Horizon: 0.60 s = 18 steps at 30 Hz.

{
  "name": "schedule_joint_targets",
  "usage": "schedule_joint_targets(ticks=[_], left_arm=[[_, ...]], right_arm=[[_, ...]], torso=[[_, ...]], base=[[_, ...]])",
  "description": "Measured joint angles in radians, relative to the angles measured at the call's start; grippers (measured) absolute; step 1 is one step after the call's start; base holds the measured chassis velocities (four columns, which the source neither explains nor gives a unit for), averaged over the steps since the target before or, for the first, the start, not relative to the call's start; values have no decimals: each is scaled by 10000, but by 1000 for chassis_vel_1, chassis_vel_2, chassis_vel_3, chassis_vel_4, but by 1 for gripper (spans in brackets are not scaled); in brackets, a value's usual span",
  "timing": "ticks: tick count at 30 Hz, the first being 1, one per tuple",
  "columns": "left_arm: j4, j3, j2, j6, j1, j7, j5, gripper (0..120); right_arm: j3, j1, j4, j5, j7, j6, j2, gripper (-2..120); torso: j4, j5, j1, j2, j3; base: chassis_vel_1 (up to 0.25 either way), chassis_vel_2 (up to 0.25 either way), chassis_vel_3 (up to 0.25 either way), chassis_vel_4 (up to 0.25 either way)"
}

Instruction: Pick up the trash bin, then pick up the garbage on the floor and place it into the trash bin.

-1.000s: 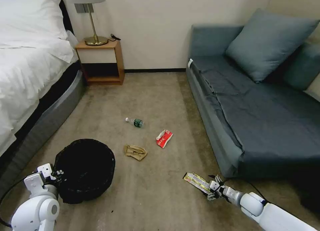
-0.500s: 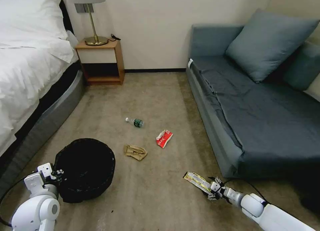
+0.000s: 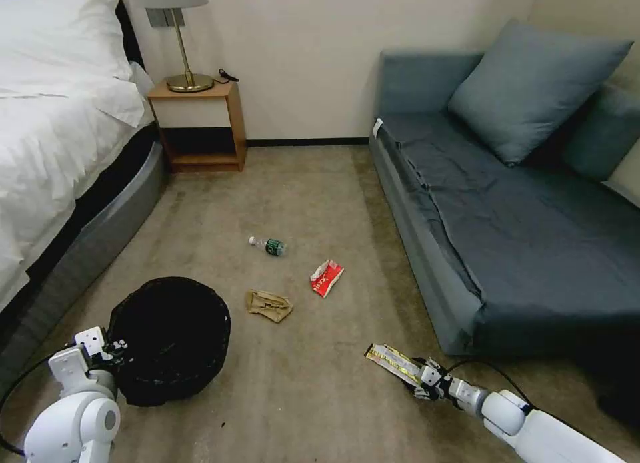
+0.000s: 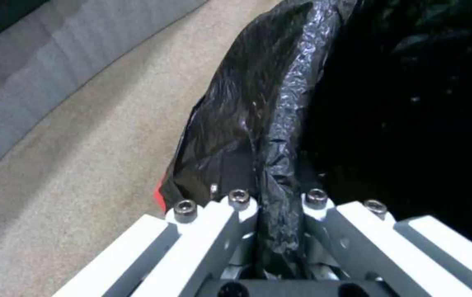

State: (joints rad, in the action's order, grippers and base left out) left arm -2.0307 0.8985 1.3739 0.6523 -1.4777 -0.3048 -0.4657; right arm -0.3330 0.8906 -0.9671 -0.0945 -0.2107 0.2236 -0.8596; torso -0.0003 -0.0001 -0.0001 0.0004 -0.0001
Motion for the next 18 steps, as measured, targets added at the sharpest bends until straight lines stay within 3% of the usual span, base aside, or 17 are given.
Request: schedule_joint_targets(ticks=[3, 4, 5, 9, 11, 14, 18], left_arm=[[0, -4, -2, -7, 1, 1, 1, 3], [-1, -3, -9, -18, 2, 2, 3, 3], [0, -6, -17, -25, 1, 0, 7, 3], [0, -17, -14, -41, -9, 0, 13, 3], [0, -20, -12, -43, -10, 0, 16, 3], [1, -39, -1, -64, -23, 5, 29, 3], [2, -44, -1, -83, -30, 8, 39, 3]], right_arm=[[10, -7, 48, 4, -3, 14, -14, 52], [19, -35, 88, 8, -11, 16, -13, 48], [19, -41, 117, 10, -11, 27, -15, 42], [33, -68, 196, 20, -10, 38, -14, 28], [35, -71, 217, 21, -1, 41, -17, 26], [43, -103, 361, 45, -5, 72, -48, 11], [61, -112, 419, 82, -4, 125, -57, 5]], torso=[[6, 9, 0, -1, 0], [24, 11, 0, -2, 0], [13, 10, 0, -3, 1], [12, 10, 0, -4, 1], [10, 12, 0, -4, 1], [7, 5, 0, -5, 2], [6, 4, 0, -5, 1]], base=[[0, 0, 0, 0], [0, 0, 0, 0], [0, 0, 0, 0], [0, 0, 0, 0], [0, 0, 0, 0], [0, 0, 0, 0], [0, 0, 0, 0]])
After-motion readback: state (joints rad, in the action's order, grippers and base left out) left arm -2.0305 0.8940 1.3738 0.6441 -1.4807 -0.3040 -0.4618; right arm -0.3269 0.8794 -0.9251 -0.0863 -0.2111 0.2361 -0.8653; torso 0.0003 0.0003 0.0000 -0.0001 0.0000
